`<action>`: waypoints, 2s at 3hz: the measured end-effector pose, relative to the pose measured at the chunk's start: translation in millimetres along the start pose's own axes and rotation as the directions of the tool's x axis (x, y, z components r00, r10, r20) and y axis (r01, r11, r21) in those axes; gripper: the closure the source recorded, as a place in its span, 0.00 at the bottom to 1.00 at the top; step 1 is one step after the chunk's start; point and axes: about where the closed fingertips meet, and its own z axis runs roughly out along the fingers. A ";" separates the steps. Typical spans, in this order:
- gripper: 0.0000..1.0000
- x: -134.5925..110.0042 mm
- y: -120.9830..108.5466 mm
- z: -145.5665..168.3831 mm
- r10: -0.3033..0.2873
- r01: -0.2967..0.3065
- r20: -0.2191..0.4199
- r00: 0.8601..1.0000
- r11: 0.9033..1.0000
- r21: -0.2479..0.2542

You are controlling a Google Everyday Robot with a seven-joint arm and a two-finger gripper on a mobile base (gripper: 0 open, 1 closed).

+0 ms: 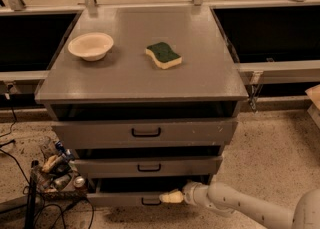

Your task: Open bottom drawer

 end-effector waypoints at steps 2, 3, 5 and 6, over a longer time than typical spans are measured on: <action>0.00 11.6 14.6 7.9 0.004 -0.006 -0.037 0.999 0.998 -0.067; 0.00 18.6 23.7 10.2 0.008 -0.013 -0.052 0.999 0.995 -0.098; 0.00 35.2 40.4 7.5 0.006 -0.017 -0.077 0.997 0.990 -0.142; 0.00 47.3 47.7 -0.5 0.008 -0.021 -0.083 0.997 0.986 -0.164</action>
Offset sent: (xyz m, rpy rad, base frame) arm -0.0173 0.0165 -0.0093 0.0450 0.0633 0.0834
